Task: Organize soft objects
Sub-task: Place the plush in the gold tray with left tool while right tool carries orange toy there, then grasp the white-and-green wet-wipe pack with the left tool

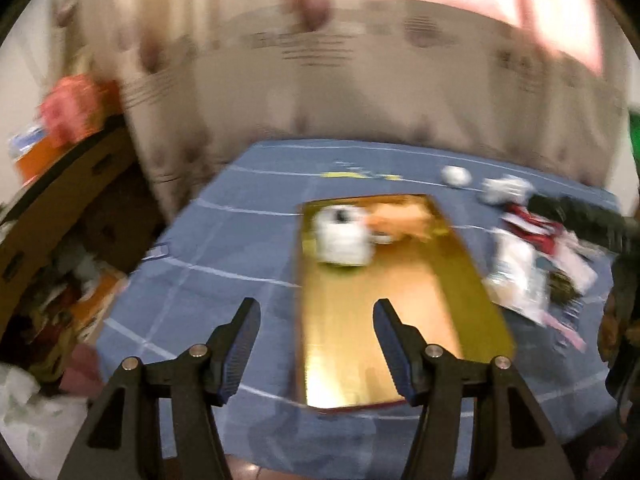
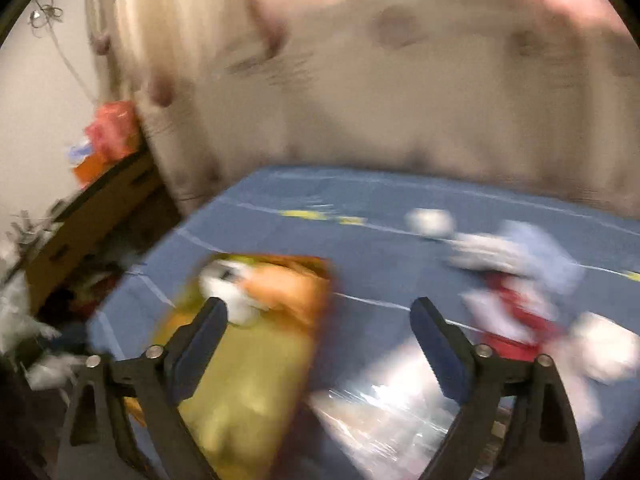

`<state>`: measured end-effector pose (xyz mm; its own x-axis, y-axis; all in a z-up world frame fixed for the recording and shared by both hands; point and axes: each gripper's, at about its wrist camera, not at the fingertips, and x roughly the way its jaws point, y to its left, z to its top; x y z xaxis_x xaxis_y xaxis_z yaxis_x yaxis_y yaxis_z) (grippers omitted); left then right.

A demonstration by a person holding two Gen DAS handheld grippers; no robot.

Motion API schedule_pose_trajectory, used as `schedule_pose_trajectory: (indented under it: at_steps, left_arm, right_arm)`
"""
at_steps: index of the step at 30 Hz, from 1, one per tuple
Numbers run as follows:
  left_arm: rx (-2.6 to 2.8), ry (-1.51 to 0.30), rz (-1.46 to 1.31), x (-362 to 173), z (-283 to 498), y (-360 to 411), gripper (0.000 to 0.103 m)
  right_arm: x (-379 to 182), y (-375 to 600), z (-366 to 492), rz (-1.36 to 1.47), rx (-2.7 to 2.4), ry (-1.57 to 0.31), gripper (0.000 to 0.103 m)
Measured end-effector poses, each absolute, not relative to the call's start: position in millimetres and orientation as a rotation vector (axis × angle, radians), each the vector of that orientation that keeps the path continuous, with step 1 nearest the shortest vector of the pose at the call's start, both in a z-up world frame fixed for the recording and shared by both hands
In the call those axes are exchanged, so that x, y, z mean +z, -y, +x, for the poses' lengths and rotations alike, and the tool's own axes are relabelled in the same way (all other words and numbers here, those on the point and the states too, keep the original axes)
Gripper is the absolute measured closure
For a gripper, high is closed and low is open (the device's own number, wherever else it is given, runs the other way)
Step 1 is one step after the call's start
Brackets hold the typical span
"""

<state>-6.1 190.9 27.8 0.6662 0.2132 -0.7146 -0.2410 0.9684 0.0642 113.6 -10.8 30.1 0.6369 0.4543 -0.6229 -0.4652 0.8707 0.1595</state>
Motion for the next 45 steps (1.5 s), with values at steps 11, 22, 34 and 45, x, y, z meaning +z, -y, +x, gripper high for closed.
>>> schedule_pose_trajectory:
  at_steps: [11,22,34,45]
  left_arm:
    - [-0.347,-0.922,0.024,50.7,69.0,-55.1,0.026]
    - [-0.390,-1.154,0.291,-19.9,180.1,13.8,0.026]
    - [-0.517,-1.221,0.344,-45.5,190.2,9.3,0.026]
    - [-0.472,-1.292,0.372,-72.1,221.3,-2.6,0.021]
  right_arm:
    - [-48.8,218.6,72.4,-0.400,-0.016,-0.753,0.001]
    - [-45.2,233.0,62.1,-0.268,0.067,-0.693,0.002]
    - [-45.0,240.4,67.9,-0.183,0.093,-0.696,0.002]
    - [-46.1,241.1,70.9,-0.180,0.104,-0.703,0.002]
